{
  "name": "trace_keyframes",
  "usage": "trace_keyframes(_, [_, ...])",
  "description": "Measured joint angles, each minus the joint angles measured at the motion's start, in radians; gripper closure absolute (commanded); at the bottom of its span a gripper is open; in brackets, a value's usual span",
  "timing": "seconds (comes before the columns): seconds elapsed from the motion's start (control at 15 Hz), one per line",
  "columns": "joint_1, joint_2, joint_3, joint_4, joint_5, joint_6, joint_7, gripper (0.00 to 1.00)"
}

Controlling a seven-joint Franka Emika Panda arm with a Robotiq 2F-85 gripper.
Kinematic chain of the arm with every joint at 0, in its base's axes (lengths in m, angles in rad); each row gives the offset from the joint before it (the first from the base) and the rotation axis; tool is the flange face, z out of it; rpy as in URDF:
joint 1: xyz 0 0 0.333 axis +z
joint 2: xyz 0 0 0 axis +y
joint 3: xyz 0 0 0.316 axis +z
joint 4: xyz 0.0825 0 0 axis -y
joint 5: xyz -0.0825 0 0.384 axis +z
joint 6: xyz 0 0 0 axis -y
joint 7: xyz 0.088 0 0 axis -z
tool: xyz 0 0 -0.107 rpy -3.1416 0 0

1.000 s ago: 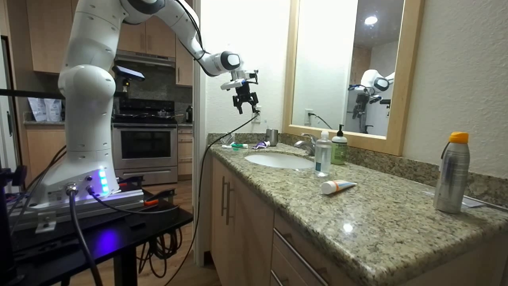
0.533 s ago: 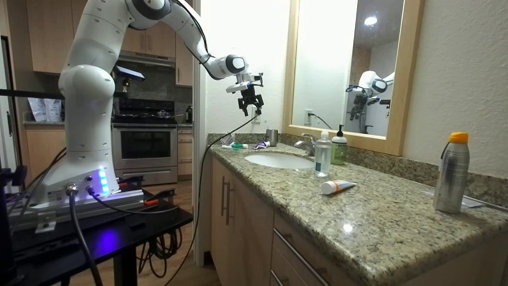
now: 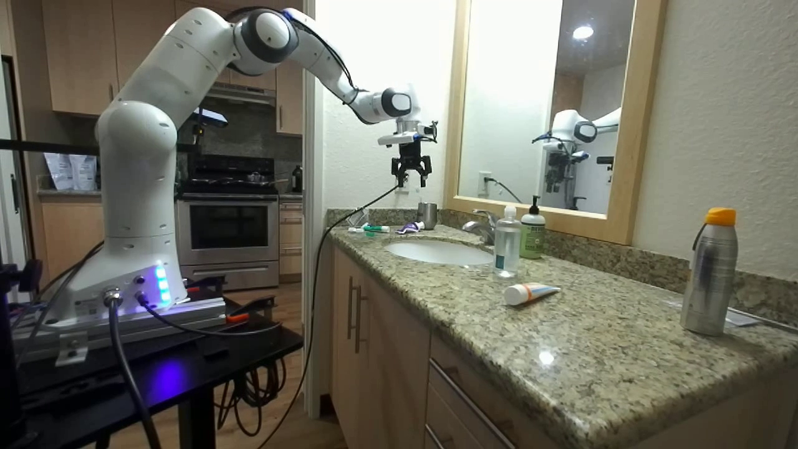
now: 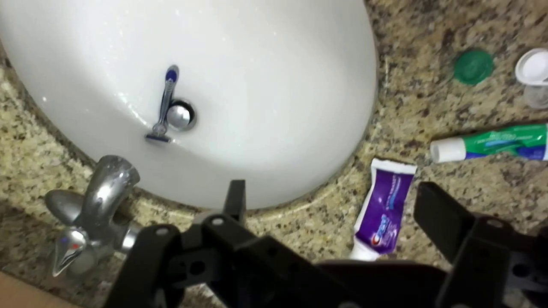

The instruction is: Move the purple toothpaste to the right side of the countertop

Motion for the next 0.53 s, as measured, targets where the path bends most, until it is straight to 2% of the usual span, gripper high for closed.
trace_keyframes(0.2, [0.015, 0.075, 0.010, 0.121, -0.020, -0.198, -0.019, 0.00])
trace_keyframes(0.53, [0.031, 0.119, 0.009, 0.196, -0.044, -0.249, -0.015, 0.00])
